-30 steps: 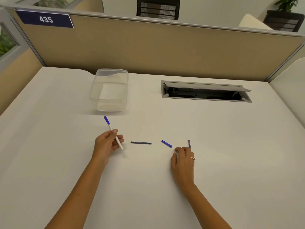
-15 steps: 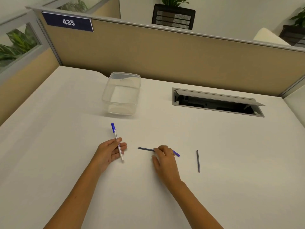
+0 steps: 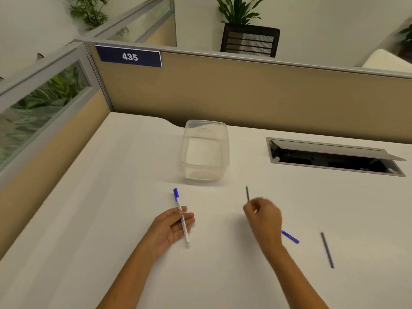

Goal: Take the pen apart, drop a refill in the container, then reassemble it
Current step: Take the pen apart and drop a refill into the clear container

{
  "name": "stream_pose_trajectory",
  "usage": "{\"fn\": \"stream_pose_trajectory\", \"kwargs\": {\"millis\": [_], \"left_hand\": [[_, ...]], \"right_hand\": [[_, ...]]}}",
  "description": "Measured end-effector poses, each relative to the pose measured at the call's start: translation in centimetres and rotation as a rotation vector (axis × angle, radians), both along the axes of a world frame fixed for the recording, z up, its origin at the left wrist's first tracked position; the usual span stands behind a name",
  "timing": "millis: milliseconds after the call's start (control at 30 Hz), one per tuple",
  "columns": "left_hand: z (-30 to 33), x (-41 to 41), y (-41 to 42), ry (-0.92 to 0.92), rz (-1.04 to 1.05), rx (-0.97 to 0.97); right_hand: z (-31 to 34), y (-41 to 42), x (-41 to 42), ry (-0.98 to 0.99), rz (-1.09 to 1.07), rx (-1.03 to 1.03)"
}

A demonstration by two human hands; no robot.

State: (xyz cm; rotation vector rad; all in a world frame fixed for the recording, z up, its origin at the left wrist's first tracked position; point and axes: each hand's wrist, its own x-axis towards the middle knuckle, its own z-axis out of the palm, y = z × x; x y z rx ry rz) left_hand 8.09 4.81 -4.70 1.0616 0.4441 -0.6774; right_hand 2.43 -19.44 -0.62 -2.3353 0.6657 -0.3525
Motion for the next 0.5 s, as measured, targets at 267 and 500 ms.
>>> {"fn": "stream_pose_trajectory", "kwargs": {"millis": [267, 500], "left_hand": [[-0.1, 4.2, 5.0, -0.013, 0.068, -0.058], [-0.8, 5.4, 5.9, -0.038, -0.037, -0.091]], "right_hand": [[9.0, 4.6, 17.3, -0.219, 0.065, 0.138], [4.0, 6.4, 28.4, 0.401, 0.224, -0.122]]}}
